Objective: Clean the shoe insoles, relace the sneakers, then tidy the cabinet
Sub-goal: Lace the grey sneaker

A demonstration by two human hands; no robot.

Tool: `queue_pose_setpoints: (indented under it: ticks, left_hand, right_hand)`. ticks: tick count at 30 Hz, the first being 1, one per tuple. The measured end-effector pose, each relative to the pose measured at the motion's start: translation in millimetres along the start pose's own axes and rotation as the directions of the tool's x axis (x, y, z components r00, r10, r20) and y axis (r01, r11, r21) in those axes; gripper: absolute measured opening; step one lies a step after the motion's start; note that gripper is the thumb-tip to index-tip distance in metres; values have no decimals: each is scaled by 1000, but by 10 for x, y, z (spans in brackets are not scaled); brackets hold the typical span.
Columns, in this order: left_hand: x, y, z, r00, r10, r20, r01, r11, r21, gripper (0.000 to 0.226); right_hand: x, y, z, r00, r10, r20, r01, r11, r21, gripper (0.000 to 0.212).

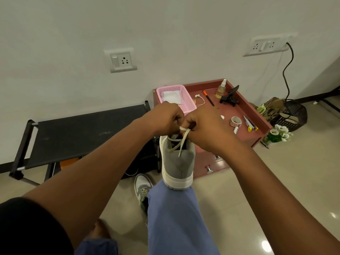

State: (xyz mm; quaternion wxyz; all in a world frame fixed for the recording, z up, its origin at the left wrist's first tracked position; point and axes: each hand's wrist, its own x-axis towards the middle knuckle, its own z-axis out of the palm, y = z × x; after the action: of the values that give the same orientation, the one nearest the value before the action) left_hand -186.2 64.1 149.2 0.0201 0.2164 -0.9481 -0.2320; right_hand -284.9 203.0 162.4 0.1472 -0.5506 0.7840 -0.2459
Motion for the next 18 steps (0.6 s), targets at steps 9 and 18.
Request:
queue_pose_setpoints:
  ticks: [9, 18]
  left_hand:
    - [72, -145, 29, 999, 54, -9, -54, 997, 53, 25]
    - [87, -96, -61, 999, 46, -5, -45, 997, 60, 34]
  right_hand:
    - [201, -37, 348, 983, -36, 179, 86, 957, -278, 22]
    - [297, -136, 268, 932, 28, 360, 108, 930, -350, 22]
